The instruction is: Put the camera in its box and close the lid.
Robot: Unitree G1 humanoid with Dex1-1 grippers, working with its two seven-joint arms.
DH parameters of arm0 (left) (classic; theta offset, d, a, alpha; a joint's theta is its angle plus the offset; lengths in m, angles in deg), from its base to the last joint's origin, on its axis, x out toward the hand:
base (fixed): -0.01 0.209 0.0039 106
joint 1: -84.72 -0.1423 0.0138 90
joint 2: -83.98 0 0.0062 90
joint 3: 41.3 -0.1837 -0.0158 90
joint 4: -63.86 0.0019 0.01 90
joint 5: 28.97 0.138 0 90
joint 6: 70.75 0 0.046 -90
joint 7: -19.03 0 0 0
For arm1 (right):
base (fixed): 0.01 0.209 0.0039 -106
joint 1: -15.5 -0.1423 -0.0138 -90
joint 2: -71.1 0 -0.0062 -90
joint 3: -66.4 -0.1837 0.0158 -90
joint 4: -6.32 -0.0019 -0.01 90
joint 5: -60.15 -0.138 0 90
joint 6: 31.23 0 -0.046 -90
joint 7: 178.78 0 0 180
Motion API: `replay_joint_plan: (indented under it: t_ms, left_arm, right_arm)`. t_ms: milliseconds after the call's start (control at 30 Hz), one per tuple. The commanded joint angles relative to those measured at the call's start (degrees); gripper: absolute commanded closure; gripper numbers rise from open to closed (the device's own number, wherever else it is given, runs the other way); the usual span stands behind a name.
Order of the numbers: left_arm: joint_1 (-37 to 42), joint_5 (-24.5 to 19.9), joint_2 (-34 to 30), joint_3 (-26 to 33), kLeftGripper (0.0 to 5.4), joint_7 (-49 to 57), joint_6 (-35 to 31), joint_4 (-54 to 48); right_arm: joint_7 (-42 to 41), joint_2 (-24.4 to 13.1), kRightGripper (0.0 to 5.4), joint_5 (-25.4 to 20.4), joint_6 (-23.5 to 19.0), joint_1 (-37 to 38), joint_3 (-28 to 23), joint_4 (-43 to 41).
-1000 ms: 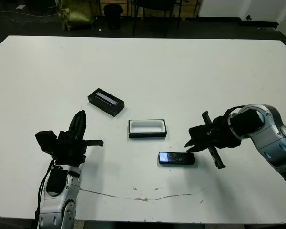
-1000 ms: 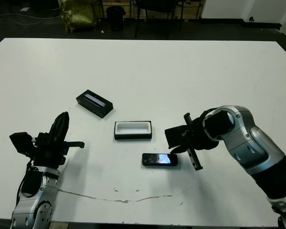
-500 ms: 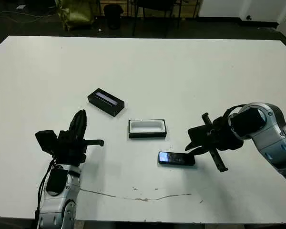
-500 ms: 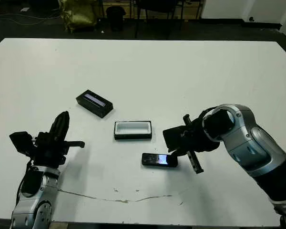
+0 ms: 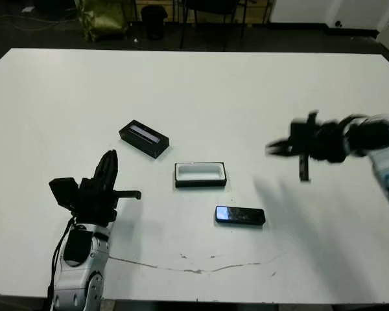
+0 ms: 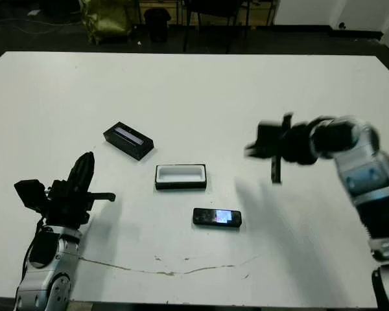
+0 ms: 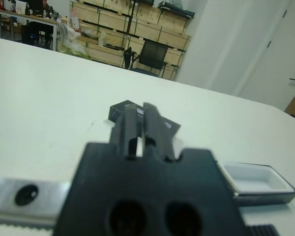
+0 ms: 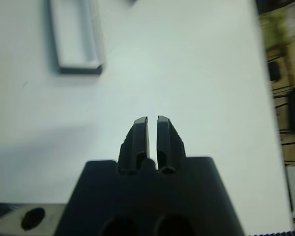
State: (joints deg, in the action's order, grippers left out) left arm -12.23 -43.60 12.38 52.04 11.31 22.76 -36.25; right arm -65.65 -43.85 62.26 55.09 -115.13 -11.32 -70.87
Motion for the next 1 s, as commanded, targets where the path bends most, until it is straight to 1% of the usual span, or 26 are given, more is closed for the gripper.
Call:
replay_joint_plan:
  t_ms: [33, 133, 200, 233, 300, 333, 400, 433, 533, 600, 667, 700, 833, 933, 1000]
  left_arm:
    - [-0.21, 0.04, -0.33, 0.27, 5.4, -0.57, 0.77, 1.7]
    - [-0.34, 0.58, -0.39, 0.17, 5.4, -0.05, 0.44, 1.49]
    - [-0.51, 0.43, -0.17, 0.13, 5.4, 0.18, 0.11, 1.11]
    - [-0.62, 0.19, 0.01, 0.12, 5.4, 0.45, -0.5, 0.71]
    - [-0.66, 0.03, 0.07, 0.09, 5.4, 0.46, -0.63, 0.67]
    - [-0.64, 0.12, 0.01, 0.06, 5.4, 0.35, -0.36, 0.8]
    - [-0.52, -0.2, -0.1, 0.17, 5.4, -0.15, 0.17, 1.36]
    - [-0.58, -0.24, -0.12, 0.19, 5.4, -0.09, -0.01, 1.24]
    - [-0.75, 0.01, -0.18, 0.12, 5.4, 0.29, -0.53, 0.69]
    - [-0.71, 0.05, -0.18, 0.13, 5.4, 0.26, -0.34, 0.77]
    - [-0.82, 0.18, -0.28, 0.05, 5.4, 0.54, -1.06, 0.28]
    - [-0.81, 0.14, -0.36, 0.02, 5.4, 0.44, -1.13, 0.21]
    - [-0.65, -0.37, -0.35, 0.13, 5.4, -0.27, -0.54, 0.8]
    - [-0.79, -0.03, -0.21, 0.03, 5.4, 0.47, -1.4, 0.17]
    - [-0.68, 0.03, -0.34, 0.02, 5.4, 0.27, -1.14, 0.39]
  right_arm:
    - [-0.43, -0.61, 5.38, -2.51, -2.4, -1.51, -2.46, 0.08]
    - [-3.42, 0.64, 5.38, -10.0, -3.81, -2.92, -6.67, 1.54]
    - [-4.19, 1.04, 5.38, -13.71, -3.85, -3.06, -8.78, 1.22]
    - [-4.86, 1.06, 5.38, -15.51, -5.05, -2.88, -9.39, 0.7]
    - [-6.88, 0.19, 5.38, -18.16, -10.48, -2.28, -8.93, -0.98]
    - [-7.29, -0.35, 5.38, -18.73, -12.59, -1.64, -8.53, -2.2]
    - [-5.74, -2.32, 5.38, -16.81, -14.84, 1.28, -7.29, -7.41]
    - [-4.86, -3.42, 5.38, -14.99, -14.3, 3.14, -6.44, -10.48]
    - [-3.98, -5.44, 5.23, -11.24, -9.92, 7.8, -4.56, -17.09]
    - [-4.46, -6.49, 4.93, -10.46, -9.22, 10.09, -3.84, -20.4]
    - [-4.79, -7.59, 4.48, -10.1, -8.11, 13.1, -3.5, -24.13]
    - [-4.69, -8.09, 4.28, -10.15, -8.28, 14.51, -3.51, -25.9]
    - [-4.39, -10.15, 3.38, -10.83, -12.43, 17.93, -3.87, -31.47]
    - [-3.94, -12.31, 2.7, -10.12, -17.08, 18.83, -3.45, -35.94]
    - [-3.67, -12.53, 2.25, -11.06, -19.54, 19.28, -3.63, -37.23]
